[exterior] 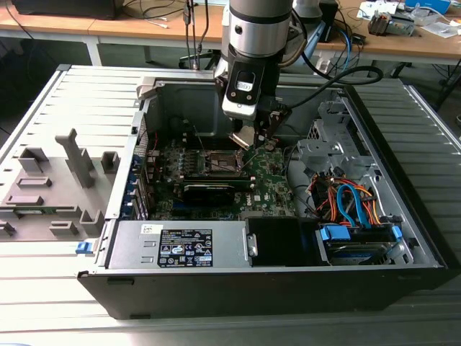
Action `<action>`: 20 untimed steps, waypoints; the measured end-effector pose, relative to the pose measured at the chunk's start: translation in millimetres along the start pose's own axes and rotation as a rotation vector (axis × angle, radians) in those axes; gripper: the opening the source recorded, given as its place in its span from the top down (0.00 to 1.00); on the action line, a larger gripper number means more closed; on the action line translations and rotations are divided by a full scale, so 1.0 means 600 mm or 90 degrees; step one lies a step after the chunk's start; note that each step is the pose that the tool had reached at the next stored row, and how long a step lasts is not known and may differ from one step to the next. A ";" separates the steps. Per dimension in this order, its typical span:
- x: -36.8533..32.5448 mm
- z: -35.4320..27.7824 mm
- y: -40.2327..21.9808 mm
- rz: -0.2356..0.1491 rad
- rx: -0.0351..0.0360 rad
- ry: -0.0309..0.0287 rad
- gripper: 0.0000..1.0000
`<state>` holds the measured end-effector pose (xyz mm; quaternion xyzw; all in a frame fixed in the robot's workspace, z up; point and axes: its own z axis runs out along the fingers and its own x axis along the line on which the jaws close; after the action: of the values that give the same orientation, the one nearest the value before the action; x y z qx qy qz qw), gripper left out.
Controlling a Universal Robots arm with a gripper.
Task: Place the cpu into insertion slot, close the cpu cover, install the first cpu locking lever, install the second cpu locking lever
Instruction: 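Place the cpu into insertion slot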
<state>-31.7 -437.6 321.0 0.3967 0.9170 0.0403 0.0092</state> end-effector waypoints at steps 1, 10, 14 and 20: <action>0.000 0.000 0.000 0.001 0.0000 -0.0001 0.45; 0.000 0.000 0.000 0.006 -0.0001 -0.0005 0.45; 0.000 0.000 0.000 0.009 -0.0001 -0.0007 0.45; 0.000 0.000 0.000 0.014 -0.0002 -0.0012 0.45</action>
<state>-31.7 -437.6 321.0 0.4069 0.9126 0.0402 0.0096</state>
